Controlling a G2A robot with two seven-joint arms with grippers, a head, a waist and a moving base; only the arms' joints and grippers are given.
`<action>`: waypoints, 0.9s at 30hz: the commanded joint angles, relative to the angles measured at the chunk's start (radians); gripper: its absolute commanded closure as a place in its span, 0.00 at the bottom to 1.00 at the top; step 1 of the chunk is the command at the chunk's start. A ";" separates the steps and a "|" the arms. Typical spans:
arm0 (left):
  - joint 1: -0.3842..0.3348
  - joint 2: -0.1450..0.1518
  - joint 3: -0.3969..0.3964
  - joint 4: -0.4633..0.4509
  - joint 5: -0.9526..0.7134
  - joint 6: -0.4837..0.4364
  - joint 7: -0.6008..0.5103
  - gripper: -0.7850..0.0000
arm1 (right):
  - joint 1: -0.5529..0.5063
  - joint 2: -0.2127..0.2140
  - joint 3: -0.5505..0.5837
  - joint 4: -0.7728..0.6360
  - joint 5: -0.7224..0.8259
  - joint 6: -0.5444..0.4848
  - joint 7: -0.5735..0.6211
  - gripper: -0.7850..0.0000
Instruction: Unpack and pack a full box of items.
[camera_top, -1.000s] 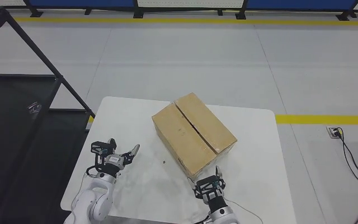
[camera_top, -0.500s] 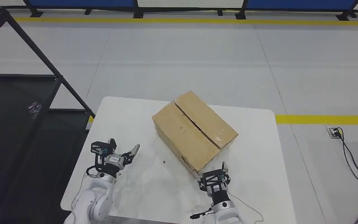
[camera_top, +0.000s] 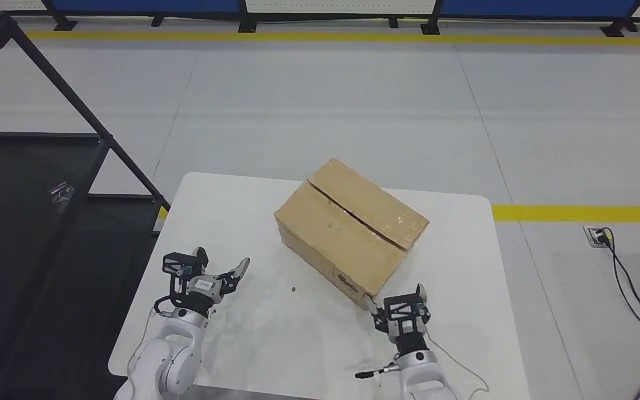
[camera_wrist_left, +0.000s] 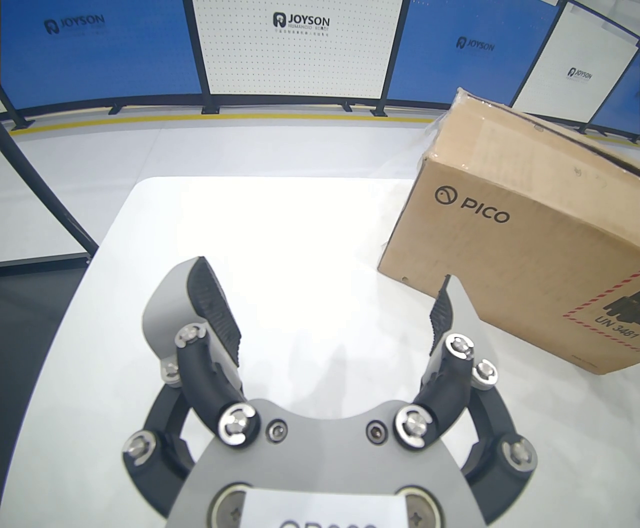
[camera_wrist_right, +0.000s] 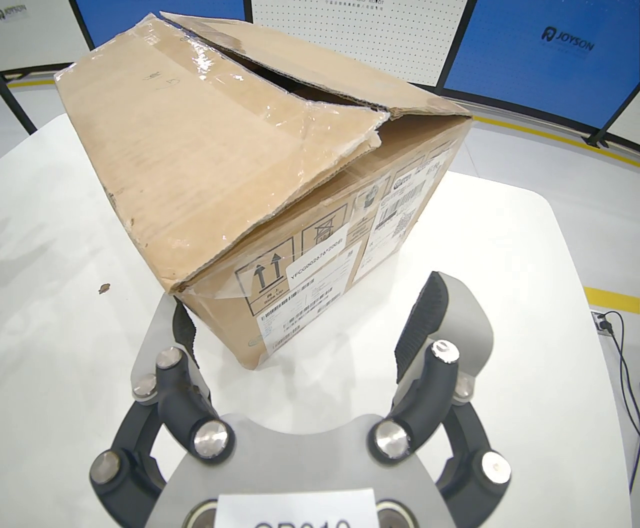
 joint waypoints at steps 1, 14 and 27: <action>0.000 0.000 0.000 0.000 0.000 0.000 0.000 0.00 | -0.002 0.000 0.017 -0.002 0.012 -0.003 -0.001 0.00; 0.000 0.000 0.000 0.000 0.000 0.000 0.000 0.00 | -0.060 0.009 0.136 -0.075 0.131 -0.114 -0.040 0.00; 0.000 0.000 0.000 0.000 0.000 0.000 0.000 0.00 | -0.122 0.026 0.232 -0.179 0.222 -0.309 -0.078 0.00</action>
